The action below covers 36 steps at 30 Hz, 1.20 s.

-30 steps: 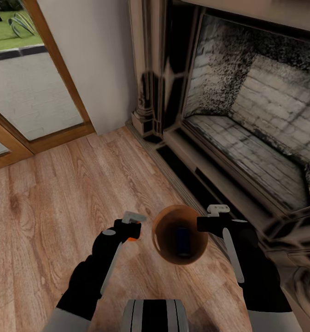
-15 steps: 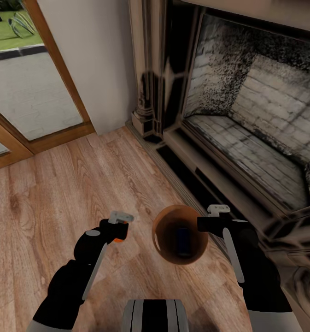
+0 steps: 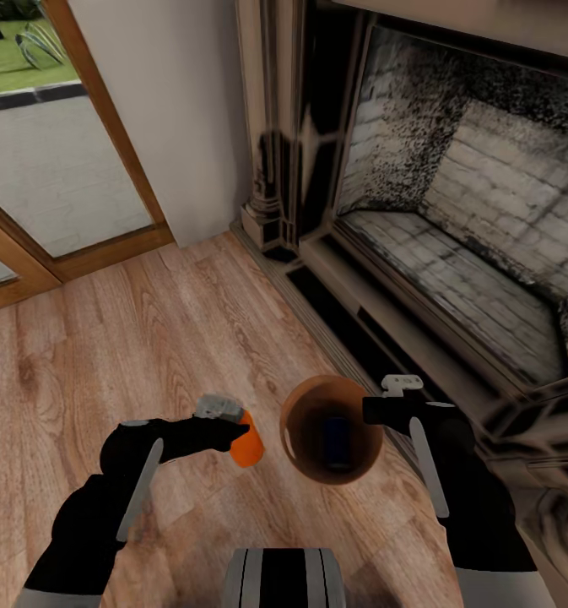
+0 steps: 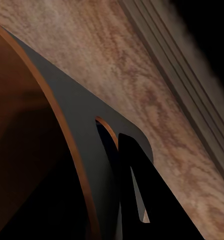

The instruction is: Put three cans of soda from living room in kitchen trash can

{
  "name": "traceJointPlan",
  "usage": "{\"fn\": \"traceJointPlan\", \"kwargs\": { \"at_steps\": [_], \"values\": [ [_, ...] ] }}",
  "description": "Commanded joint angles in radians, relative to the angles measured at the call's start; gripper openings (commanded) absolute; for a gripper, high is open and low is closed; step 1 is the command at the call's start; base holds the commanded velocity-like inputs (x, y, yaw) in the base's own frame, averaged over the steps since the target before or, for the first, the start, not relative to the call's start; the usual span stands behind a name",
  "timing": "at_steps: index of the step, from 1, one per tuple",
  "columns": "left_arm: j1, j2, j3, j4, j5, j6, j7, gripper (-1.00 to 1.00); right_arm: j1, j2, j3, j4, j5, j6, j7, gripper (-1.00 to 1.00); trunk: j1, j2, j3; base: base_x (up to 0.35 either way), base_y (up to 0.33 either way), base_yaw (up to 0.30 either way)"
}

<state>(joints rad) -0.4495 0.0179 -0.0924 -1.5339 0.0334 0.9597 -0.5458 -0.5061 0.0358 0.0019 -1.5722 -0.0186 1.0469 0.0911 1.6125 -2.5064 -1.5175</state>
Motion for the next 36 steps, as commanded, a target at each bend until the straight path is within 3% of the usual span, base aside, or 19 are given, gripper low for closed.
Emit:
{"fn": "traceJointPlan", "kwargs": {
  "at_steps": [1,3,5,9,10,11,16,18,22,30,36],
  "values": [
    [0.000,0.053,0.037,0.000,0.006,0.020,-0.120,-1.00,0.000,-0.001,0.000,0.000,-0.020,0.000,0.001,-1.00,0.000,0.000,0.000,0.000,0.000,0.000],
    [0.000,0.108,0.082,0.000,0.006,0.028,-0.258,-1.00,0.000,-0.001,0.001,0.000,-0.021,0.000,0.001,-1.00,0.000,0.000,0.000,0.000,0.000,0.000],
    [0.000,0.133,0.111,0.000,0.006,0.029,-0.339,-1.00,0.000,-0.002,0.001,0.000,-0.021,0.000,0.002,-1.00,0.000,0.000,0.000,0.000,0.000,0.000],
    [0.000,0.198,0.202,0.001,0.006,0.028,-0.527,-1.00,0.000,-0.002,0.001,0.000,-0.021,0.000,0.001,-1.00,0.000,0.000,0.000,0.000,0.000,0.000],
    [0.000,0.205,0.212,0.001,0.006,0.028,-0.546,-1.00,0.000,-0.002,0.001,0.000,-0.021,0.000,0.002,-1.00,0.000,0.000,0.000,0.000,0.000,0.000],
    [0.000,0.233,0.239,0.001,0.006,0.029,-0.633,-1.00,0.000,-0.002,0.001,0.000,-0.021,0.000,0.002,-1.00,0.000,0.000,0.000,0.000,0.000,0.000],
    [0.000,0.247,0.260,0.001,0.006,0.036,-0.759,-1.00,0.000,-0.004,-0.002,0.000,-0.020,0.000,0.002,-1.00,0.000,0.000,0.000,0.000,0.000,0.000],
    [0.000,0.247,0.261,0.002,0.006,0.038,-0.774,-1.00,0.000,-0.006,-0.003,0.000,-0.020,0.000,0.002,-1.00,0.000,0.000,0.000,0.000,0.000,0.000],
    [-0.001,0.225,0.238,0.010,0.031,0.024,-0.751,-1.00,0.000,-0.005,0.011,0.000,0.024,0.000,0.001,-1.00,0.000,0.000,0.000,0.000,0.000,0.000],
    [0.003,0.268,0.284,0.009,0.070,0.068,-0.784,-1.00,0.000,-0.017,0.001,0.000,0.099,0.000,0.001,-1.00,0.000,0.000,0.000,0.000,0.000,0.000],
    [0.003,0.265,0.317,0.005,0.088,0.080,-0.818,-1.00,0.000,-0.019,0.000,0.000,0.144,0.000,0.002,-1.00,0.000,0.000,0.000,0.000,0.000,0.000]
  ]
}}
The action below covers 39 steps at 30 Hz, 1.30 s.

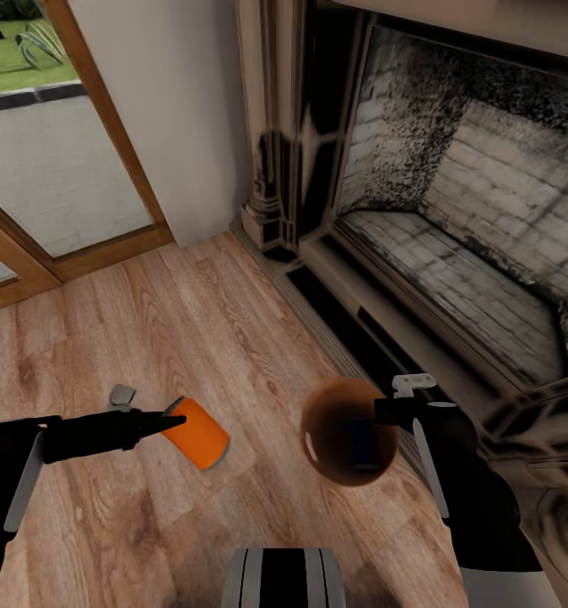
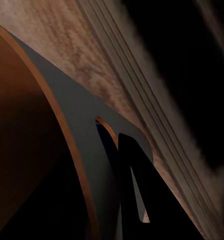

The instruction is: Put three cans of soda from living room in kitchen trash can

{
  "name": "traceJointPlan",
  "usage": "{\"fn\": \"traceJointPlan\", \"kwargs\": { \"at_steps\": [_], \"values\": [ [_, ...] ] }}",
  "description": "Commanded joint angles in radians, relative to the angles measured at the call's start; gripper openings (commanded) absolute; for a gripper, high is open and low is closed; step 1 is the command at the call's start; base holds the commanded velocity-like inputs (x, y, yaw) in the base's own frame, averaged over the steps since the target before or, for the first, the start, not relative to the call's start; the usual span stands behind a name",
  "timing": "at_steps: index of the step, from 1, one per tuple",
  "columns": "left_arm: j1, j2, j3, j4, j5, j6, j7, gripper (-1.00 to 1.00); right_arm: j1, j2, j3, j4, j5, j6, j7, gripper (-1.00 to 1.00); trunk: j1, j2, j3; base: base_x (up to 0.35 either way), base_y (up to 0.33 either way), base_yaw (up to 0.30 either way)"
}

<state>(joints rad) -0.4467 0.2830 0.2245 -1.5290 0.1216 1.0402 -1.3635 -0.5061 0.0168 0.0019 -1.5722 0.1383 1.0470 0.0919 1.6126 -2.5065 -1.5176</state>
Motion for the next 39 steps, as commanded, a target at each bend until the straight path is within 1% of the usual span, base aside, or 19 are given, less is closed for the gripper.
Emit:
{"fn": "traceJointPlan", "kwargs": {
  "at_steps": [1,5,8,9,10,12,14,15,17,19,20,22,24,26,27,29,39],
  "values": [
    [0.000,-0.001,0.006,0.000,0.000,-0.001,-0.006,-1.00,0.000,0.000,0.001,0.000,-0.008,0.000,0.001,-1.00,0.000,0.000,0.000,0.000,0.000,0.000],
    [0.000,-0.006,0.028,-0.001,-0.002,-0.006,-0.028,-1.00,0.000,0.000,0.001,0.000,0.007,0.000,0.002,-1.00,0.000,0.000,0.000,0.000,0.000,0.000],
    [-0.001,-0.023,0.025,-0.002,-0.006,-0.007,-0.021,-1.00,0.000,0.000,0.001,0.000,0.014,0.000,0.002,-1.00,0.000,0.000,0.000,0.000,0.000,0.000],
    [-0.001,-0.091,0.012,-0.002,-0.015,-0.007,0.000,-1.00,0.000,0.000,0.001,0.000,-0.155,0.000,0.002,-1.00,0.000,0.000,0.000,0.000,0.000,0.000],
    [-0.001,-0.108,-0.002,-0.002,-0.020,-0.006,0.013,-1.00,0.000,0.000,0.001,0.000,-0.155,0.000,0.002,-1.00,0.000,0.000,0.000,0.000,0.000,0.000],
    [-0.001,-0.168,-0.064,-0.003,-0.034,-0.005,0.065,-1.00,0.000,0.000,0.001,0.000,-0.155,0.000,0.002,-1.00,0.000,0.000,0.000,0.000,0.000,0.000],
    [-0.001,-0.229,-0.123,-0.003,-0.041,-0.004,0.129,-1.00,0.000,0.000,0.001,0.000,-0.155,0.000,0.002,-1.00,0.000,0.000,0.000,0.000,0.000,0.000],
    [-0.001,-0.245,-0.132,-0.003,-0.041,-0.004,0.145,-1.00,0.000,0.000,0.001,0.000,-0.155,0.000,0.002,-1.00,0.000,0.000,0.000,0.000,0.000,0.000],
    [-0.001,-0.309,-0.158,-0.004,-0.043,-0.003,0.206,-1.00,0.000,0.000,0.001,0.000,-0.155,0.000,0.002,-1.00,0.000,0.000,0.000,0.000,0.000,0.000],
    [-0.001,-0.361,-0.179,-0.005,-0.045,-0.003,0.251,-1.00,0.000,0.000,0.001,0.000,-0.155,0.000,0.002,-1.00,0.000,0.000,0.000,0.000,0.000,0.000],
    [-0.001,-0.387,-0.201,-0.005,-0.046,-0.003,0.272,-1.00,0.000,0.000,0.001,0.000,-0.155,0.000,0.002,-1.00,0.000,0.000,0.000,0.000,0.000,0.000],
    [-0.001,-0.406,-0.223,-0.005,-0.046,-0.003,0.285,-1.00,0.000,0.000,0.001,0.000,-0.155,0.000,0.002,-1.00,0.000,0.000,0.000,0.000,0.000,0.000],
    [-0.001,-0.417,-0.233,-0.006,-0.046,-0.003,0.291,-1.00,0.000,0.000,0.001,0.000,-0.155,0.000,0.002,-1.00,0.000,0.000,0.000,0.000,0.000,0.000],
    [-0.001,-0.422,-0.236,-0.006,-0.045,-0.003,0.293,-1.00,0.000,0.000,0.001,0.000,-0.155,0.000,0.002,-1.00,0.000,0.000,0.000,0.000,0.000,0.000],
    [-0.001,-0.431,-0.237,-0.006,-0.045,-0.003,0.294,-1.00,0.000,0.000,0.001,0.000,-0.155,0.000,0.002,-1.00,0.000,0.000,0.000,0.000,0.000,0.000],
    [-0.002,-0.440,-0.238,-0.007,-0.045,-0.002,0.293,-1.00,0.000,0.000,0.001,0.000,-0.155,0.000,0.002,-1.00,0.000,0.000,0.000,0.000,0.000,0.000],
    [-0.004,-0.457,-0.238,-0.009,-0.043,-0.006,0.294,-1.00,0.000,0.000,0.003,0.000,-0.156,0.000,0.002,-1.00,0.000,0.000,0.000,0.000,0.000,0.000]
  ]
}}
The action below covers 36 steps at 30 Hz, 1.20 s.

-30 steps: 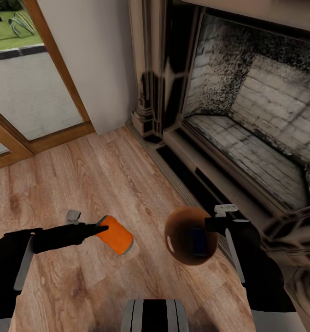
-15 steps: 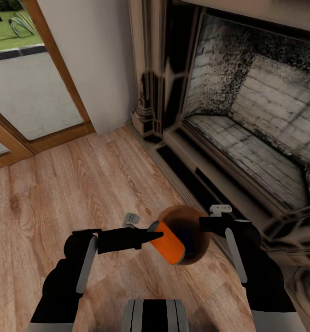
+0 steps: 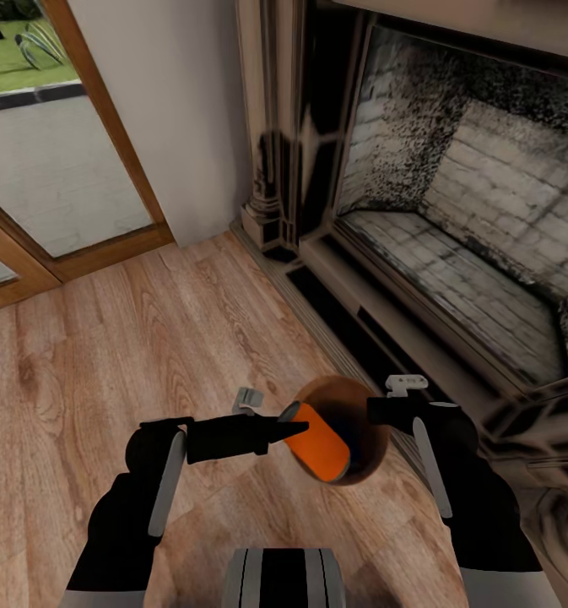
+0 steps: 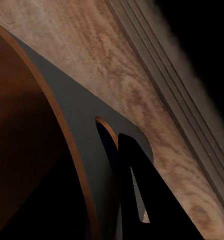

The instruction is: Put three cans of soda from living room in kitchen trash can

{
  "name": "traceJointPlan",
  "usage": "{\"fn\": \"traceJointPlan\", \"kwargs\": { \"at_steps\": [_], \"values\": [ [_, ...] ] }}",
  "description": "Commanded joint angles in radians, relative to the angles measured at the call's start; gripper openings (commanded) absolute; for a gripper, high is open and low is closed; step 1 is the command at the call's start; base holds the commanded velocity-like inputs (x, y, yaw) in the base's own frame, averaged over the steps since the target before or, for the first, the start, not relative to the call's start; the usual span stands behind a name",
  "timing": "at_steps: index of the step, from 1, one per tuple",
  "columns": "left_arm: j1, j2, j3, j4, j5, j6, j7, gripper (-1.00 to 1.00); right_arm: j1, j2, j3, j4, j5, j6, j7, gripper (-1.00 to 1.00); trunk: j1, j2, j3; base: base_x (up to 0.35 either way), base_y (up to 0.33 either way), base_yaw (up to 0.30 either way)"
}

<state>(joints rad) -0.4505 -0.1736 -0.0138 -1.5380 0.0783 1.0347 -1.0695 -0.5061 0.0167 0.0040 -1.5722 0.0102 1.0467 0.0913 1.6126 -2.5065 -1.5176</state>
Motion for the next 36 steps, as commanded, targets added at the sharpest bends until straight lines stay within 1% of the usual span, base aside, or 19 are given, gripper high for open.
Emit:
{"fn": "traceJointPlan", "kwargs": {
  "at_steps": [1,9,14,17,19,20,21,24,26,29,30,31,33,35,36],
  "values": [
    [-0.001,0.000,0.000,0.000,0.000,0.000,0.000,-1.00,0.000,0.000,0.000,0.000,-0.027,0.000,0.002,-1.00,0.000,0.000,0.000,0.000,0.000,0.000],
    [-0.008,-0.001,0.000,-0.001,0.001,-0.005,0.003,-1.00,0.000,0.002,0.002,0.000,-0.028,0.000,0.002,-1.00,0.000,0.000,0.000,0.000,0.000,0.000],
    [-0.021,-0.001,0.000,-0.002,0.001,-0.014,0.054,-1.00,0.000,0.002,0.002,0.000,-0.029,0.000,0.002,-1.00,0.000,0.000,0.000,0.000,0.000,0.000],
    [-0.028,-0.001,-0.007,-0.002,0.003,-0.050,0.099,-1.00,0.000,0.002,0.003,0.000,-0.029,0.000,0.001,-1.00,0.000,0.000,0.000,0.000,0.000,0.000],
    [-0.029,-0.001,-0.020,-0.002,0.007,-0.062,0.124,-1.00,0.000,0.002,0.010,0.000,-0.028,0.000,0.001,-1.00,0.000,0.000,0.000,0.000,0.000,0.000],
    [-0.029,-0.001,-0.037,-0.002,0.009,-0.067,0.138,-1.00,0.000,0.002,0.017,0.000,-0.027,0.000,0.001,-1.00,0.000,0.000,0.000,0.000,0.000,0.000],
    [-0.029,-0.001,-0.065,-0.002,0.010,-0.071,0.152,-1.00,0.000,0.002,0.026,0.000,-0.027,0.000,0.001,-1.00,0.000,0.000,0.000,0.000,0.000,0.000],
    [-0.030,-0.001,-0.095,-0.001,0.012,-0.076,0.164,-1.00,0.000,0.001,0.034,0.000,-0.027,0.000,0.001,-1.00,0.000,0.000,0.000,0.000,0.000,0.000],
    [-0.030,-0.001,-0.101,-0.001,0.012,-0.078,0.166,-1.00,0.000,0.001,0.035,0.000,-0.026,0.000,0.001,-1.00,0.000,0.000,0.000,0.000,0.000,0.000],
    [-0.030,-0.001,-0.129,-0.001,0.012,-0.093,0.182,-1.00,0.000,0.000,0.036,0.000,-0.027,0.000,0.001,-1.00,0.000,0.000,0.000,0.000,0.000,0.000],
    [-0.030,-0.001,-0.146,-0.001,0.012,-0.096,0.198,-1.00,0.000,0.000,0.036,0.000,-0.027,0.000,0.001,-1.00,0.000,0.000,0.000,0.000,0.000,0.000],
    [-0.030,-0.001,-0.174,-0.001,0.014,-0.099,0.232,-1.00,0.000,0.000,0.036,0.000,-0.026,0.000,0.001,-1.00,0.000,0.000,0.000,0.000,0.000,0.000],
    [-0.030,-0.001,-0.205,-0.001,0.027,-0.104,0.273,-1.00,0.000,0.000,0.036,0.000,-0.026,0.000,0.001,-1.00,0.000,0.000,0.000,0.000,0.000,0.000],
    [-0.030,-0.001,-0.220,-0.001,0.052,-0.110,0.296,-1.00,0.000,0.000,0.036,0.000,-0.027,0.000,0.001,-1.00,0.000,0.000,0.000,0.000,0.000,0.000],
    [-0.030,-0.001,-0.223,-0.001,0.059,-0.112,0.301,-1.00,0.000,0.000,0.036,0.000,-0.027,0.000,0.001,-1.00,0.000,0.000,0.000,0.000,0.000,0.000]
  ]
}}
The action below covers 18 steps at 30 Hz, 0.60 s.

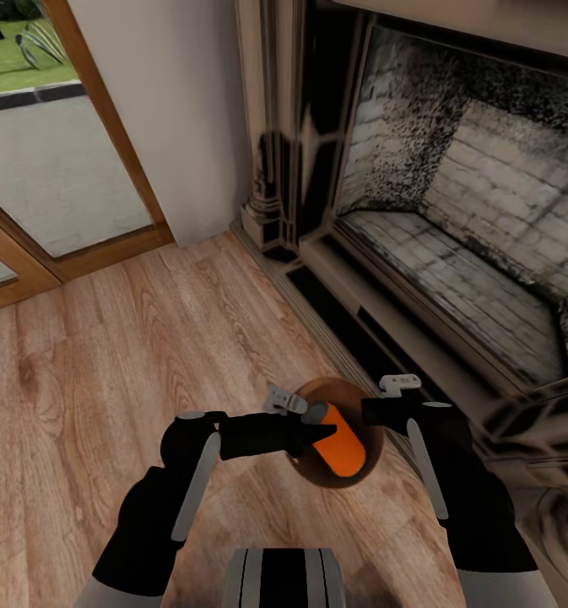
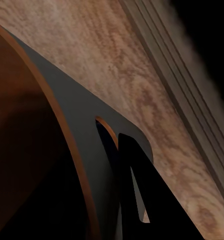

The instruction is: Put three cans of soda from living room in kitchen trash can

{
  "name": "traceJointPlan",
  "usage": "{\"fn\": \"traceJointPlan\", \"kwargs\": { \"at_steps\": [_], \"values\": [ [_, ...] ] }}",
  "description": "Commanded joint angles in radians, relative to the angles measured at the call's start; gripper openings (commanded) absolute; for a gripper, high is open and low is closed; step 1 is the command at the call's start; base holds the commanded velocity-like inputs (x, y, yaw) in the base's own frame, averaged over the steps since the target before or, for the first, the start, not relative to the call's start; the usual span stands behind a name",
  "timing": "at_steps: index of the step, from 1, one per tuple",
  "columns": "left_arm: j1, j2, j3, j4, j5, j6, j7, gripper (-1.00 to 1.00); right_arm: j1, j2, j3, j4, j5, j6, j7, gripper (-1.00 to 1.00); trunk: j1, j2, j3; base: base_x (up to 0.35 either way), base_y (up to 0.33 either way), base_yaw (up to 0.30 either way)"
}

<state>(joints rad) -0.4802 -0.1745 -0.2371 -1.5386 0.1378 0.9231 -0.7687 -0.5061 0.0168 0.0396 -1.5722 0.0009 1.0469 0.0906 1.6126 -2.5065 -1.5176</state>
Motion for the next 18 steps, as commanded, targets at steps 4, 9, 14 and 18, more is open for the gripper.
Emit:
{"fn": "traceJointPlan", "kwargs": {
  "at_steps": [4,9,14,18],
  "values": [
    [0.000,0.000,-0.008,0.000,0.011,-0.004,0.033,-1.00,0.000,0.000,0.000,0.000,-0.017,0.000,0.002,-1.00,0.000,0.000,0.000,0.000,0.000,0.000],
    [0.000,0.000,-0.078,0.000,0.013,-0.052,0.127,-1.00,0.000,0.000,0.000,0.000,-0.018,0.000,0.002,-1.00,0.000,0.000,0.000,0.000,0.000,0.000],
    [0.000,0.000,-0.115,0.000,0.014,-0.074,0.182,-1.00,0.000,0.000,0.000,0.000,-0.018,0.000,0.002,-1.00,0.000,0.000,0.000,0.000,0.000,0.000],
    [0.000,0.000,-0.158,0.000,0.013,-0.077,0.197,-1.00,0.000,0.000,0.000,0.000,-0.018,0.000,0.002,-1.00,0.000,0.000,0.000,0.000,0.000,0.000]
  ]
}}
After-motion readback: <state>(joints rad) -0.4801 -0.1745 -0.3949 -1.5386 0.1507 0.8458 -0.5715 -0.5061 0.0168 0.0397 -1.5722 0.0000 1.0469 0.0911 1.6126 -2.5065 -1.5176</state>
